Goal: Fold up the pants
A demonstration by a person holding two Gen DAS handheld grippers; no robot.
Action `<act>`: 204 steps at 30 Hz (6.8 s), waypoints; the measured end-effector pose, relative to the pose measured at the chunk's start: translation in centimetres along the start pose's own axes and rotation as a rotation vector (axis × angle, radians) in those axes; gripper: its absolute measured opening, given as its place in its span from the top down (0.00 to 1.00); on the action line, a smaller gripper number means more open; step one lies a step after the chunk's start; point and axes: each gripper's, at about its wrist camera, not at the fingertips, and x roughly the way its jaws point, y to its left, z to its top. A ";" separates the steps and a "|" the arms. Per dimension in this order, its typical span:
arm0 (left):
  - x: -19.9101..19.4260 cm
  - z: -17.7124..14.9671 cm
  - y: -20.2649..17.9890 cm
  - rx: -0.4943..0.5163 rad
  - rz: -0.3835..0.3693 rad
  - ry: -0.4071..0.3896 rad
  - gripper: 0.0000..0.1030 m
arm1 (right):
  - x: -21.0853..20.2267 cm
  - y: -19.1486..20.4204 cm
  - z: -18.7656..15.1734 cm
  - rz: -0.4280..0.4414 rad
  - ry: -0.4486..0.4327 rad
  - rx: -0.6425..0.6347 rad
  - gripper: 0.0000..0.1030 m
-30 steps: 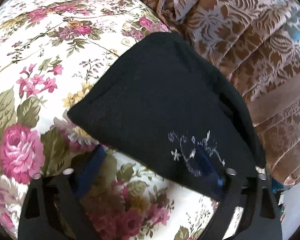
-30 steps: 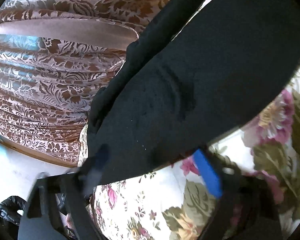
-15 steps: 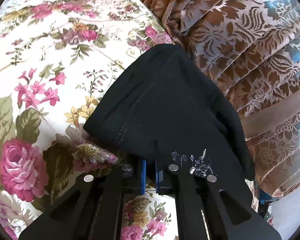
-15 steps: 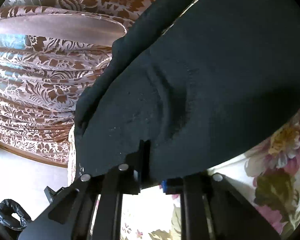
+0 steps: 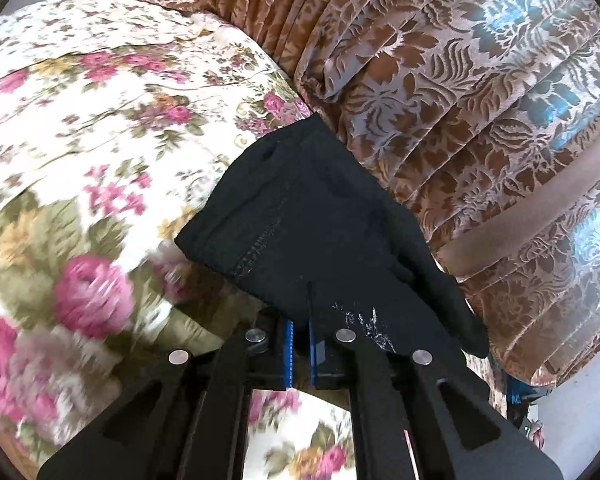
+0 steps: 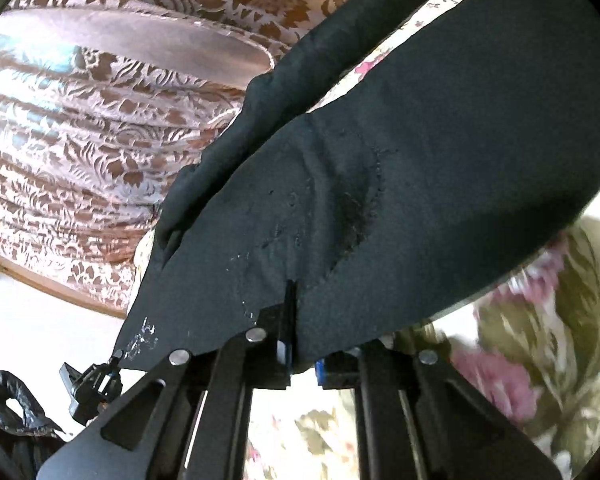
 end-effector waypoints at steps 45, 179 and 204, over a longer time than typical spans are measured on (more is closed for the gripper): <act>0.3 -5.4 2.8 0.152 0.346 0.139 0.91 | -18.8 -13.8 3.0 -0.623 -0.358 0.222 0.90; -6.7 -4.1 9.5 -0.173 -0.126 0.072 0.56 | 4.4 4.8 -1.1 -0.038 0.106 -0.225 0.94; -4.8 -1.9 4.3 0.081 -0.022 0.075 0.95 | -2.4 7.0 -3.4 -0.012 0.052 -0.314 0.95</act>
